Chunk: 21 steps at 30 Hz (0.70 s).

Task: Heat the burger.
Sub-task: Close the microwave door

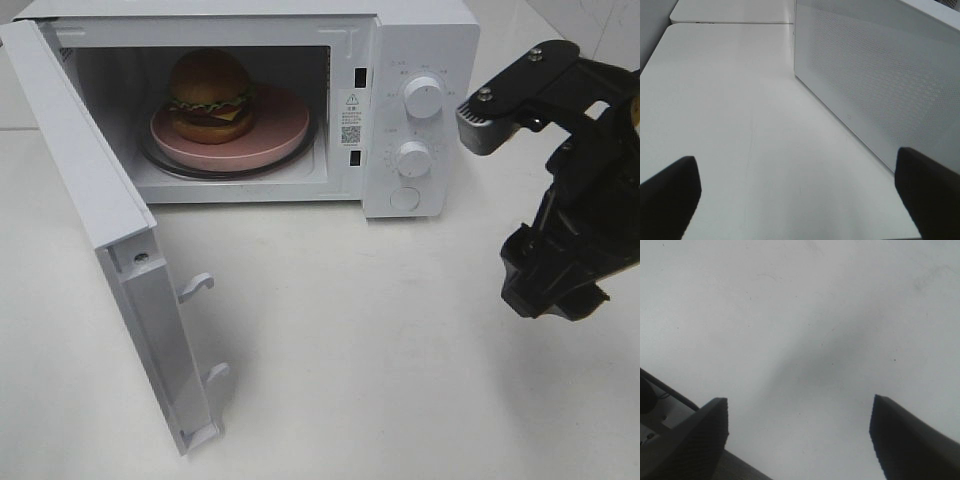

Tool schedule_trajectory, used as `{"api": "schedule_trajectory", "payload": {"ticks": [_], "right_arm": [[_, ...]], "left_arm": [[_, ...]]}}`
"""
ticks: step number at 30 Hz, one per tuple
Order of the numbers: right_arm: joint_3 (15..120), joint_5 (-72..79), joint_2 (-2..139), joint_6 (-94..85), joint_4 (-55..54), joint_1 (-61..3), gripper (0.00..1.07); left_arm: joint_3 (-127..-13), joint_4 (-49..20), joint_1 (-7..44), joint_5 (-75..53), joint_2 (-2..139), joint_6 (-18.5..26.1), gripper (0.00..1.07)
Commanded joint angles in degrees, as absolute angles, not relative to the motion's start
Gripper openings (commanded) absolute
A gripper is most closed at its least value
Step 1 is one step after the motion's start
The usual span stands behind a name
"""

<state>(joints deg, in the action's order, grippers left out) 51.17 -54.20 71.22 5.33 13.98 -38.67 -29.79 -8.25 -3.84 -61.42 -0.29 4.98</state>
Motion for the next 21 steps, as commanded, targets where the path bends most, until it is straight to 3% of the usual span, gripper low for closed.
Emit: {"api": "schedule_trajectory", "payload": {"ticks": [1, 8, 13, 21], "right_arm": [[50.94, -58.27, 68.12, 6.82, 13.81, -38.85, 0.76], [48.99, -58.67, 62.45, 7.33, 13.87, -37.87, 0.76], [43.54, -58.90, 55.86, 7.28, 12.26, -28.71, 0.76], [38.16, -59.19, 45.78, 8.19, 12.26, -21.54, 0.76]], "left_arm": [[-29.68, -8.71, -3.61, -61.48, -1.26, 4.70, 0.98], [-29.68, -8.71, -3.61, -61.48, -1.26, 4.70, 0.98], [-29.68, -8.71, -3.61, -61.48, -1.26, 4.70, 0.98], [-29.68, -8.71, -3.61, -61.48, -1.26, 4.70, 0.98]]}}
